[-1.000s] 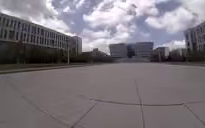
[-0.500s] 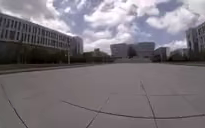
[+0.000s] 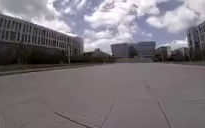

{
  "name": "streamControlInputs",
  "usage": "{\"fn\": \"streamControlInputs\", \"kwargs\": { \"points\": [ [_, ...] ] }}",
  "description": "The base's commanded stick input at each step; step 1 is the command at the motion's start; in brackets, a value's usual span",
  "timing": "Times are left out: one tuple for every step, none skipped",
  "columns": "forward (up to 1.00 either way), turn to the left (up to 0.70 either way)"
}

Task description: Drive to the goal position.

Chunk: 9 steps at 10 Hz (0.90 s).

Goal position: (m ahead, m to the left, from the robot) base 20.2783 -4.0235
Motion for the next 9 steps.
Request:
{"fn": "streamControlInputs", "kwargs": {
  "points": [
    [0.7,0.0],
    [0.7,0.0],
    [0.7,0.0],
    [0.7,0.0],
    [0.7,0.0],
    [0.7,0.0],
    [0.7,0.0],
    [0.7,0.0],
    [0.7,0.0]
  ]
}}
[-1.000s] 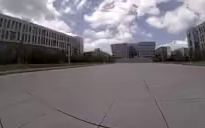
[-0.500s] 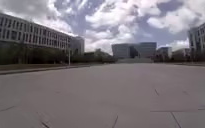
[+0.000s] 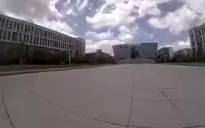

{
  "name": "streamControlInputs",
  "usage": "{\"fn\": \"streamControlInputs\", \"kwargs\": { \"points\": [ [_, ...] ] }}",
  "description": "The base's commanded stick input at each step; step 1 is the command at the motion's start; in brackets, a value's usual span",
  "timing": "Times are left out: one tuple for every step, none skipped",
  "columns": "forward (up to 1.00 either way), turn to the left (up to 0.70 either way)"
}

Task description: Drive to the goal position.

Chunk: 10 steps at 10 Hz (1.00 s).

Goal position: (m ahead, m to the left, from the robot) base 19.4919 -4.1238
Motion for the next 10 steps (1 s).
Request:
{"fn": "streamControlInputs", "kwargs": {
  "points": [
    [0.7,0.0],
    [0.7,0.0],
    [0.7,0.0],
    [0.7,0.0],
    [0.7,0.0],
    [0.7,0.0],
    [0.7,0.0],
    [0.7,0.0],
    [0.7,0.0],
    [0.7,0.0]
  ]
}}
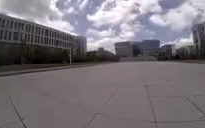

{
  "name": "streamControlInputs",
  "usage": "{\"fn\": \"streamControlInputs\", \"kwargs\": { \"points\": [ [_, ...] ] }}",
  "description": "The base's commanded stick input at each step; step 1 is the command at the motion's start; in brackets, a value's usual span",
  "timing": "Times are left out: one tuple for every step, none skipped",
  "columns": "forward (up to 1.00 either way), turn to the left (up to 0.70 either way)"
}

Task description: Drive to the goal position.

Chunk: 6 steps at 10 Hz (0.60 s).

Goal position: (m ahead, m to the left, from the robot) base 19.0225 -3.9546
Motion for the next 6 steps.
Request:
{"fn": "streamControlInputs", "kwargs": {
  "points": [
    [0.7,0.0],
    [0.7,-0.01],
    [0.7,-0.1],
    [0.7,-0.29],
    [0.7,-0.33],
    [0.7,-0.33]
  ]
}}
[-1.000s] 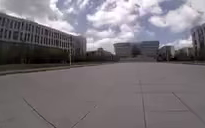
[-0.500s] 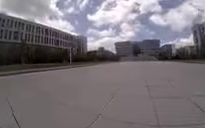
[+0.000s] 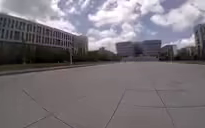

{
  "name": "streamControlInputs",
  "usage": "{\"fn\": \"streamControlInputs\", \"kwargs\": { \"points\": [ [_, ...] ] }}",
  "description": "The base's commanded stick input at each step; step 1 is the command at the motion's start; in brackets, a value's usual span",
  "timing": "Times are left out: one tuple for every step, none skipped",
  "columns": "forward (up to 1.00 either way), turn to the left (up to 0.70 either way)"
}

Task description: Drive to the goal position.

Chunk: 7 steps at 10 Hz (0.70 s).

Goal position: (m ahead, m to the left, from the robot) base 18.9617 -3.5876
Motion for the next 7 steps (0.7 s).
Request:
{"fn": "streamControlInputs", "kwargs": {
  "points": [
    [0.7,-0.33],
    [0.7,-0.33],
    [0.7,-0.23],
    [0.7,-0.04],
    [0.7,0.0],
    [0.7,0.0],
    [0.7,0.0]
  ]
}}
